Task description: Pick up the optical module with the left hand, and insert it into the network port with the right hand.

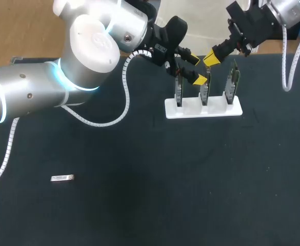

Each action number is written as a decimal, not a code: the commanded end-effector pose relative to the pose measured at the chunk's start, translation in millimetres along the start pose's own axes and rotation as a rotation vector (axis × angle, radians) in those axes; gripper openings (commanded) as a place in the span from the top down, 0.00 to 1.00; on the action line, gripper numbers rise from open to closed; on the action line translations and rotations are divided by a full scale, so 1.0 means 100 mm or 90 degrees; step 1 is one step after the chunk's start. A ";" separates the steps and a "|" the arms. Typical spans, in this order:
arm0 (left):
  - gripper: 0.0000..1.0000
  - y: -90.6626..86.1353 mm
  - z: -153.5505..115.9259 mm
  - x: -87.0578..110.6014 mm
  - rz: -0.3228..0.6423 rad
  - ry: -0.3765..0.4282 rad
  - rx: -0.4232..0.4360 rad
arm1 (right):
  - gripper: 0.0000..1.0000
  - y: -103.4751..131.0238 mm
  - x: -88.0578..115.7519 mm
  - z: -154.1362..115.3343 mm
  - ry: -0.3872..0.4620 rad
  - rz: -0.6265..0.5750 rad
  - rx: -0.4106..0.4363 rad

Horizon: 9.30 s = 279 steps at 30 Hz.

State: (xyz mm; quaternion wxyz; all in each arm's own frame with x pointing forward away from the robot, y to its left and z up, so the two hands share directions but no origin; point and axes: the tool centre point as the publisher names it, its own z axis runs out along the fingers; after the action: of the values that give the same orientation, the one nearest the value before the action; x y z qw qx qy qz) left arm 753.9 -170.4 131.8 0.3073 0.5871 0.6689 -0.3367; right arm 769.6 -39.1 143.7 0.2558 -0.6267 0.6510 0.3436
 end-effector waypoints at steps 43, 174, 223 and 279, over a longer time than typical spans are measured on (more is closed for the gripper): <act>0.00 0.02 0.01 -0.01 -0.001 0.004 0.002 | 1.00 0.15 0.04 -0.72 -0.073 -0.061 0.014; 0.00 -1.04 -2.66 1.51 0.050 0.414 -0.248 | 0.00 0.00 0.63 -0.87 -0.020 -0.023 -0.005; 0.00 -2.21 -2.41 3.20 -0.045 0.619 -0.097 | 0.00 0.00 0.63 -0.87 -0.020 -0.023 -0.005; 0.00 -1.98 -2.23 3.64 -0.046 0.598 -0.065 | 0.00 0.00 0.63 -0.87 -0.020 -0.023 -0.005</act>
State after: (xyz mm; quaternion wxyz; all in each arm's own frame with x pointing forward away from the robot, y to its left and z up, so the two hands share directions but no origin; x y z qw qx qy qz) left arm 507.3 203.9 -10.6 -0.0120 0.6352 0.7722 -0.0091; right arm 773.4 -146.5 150.8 0.2689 -0.6338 0.6338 0.3524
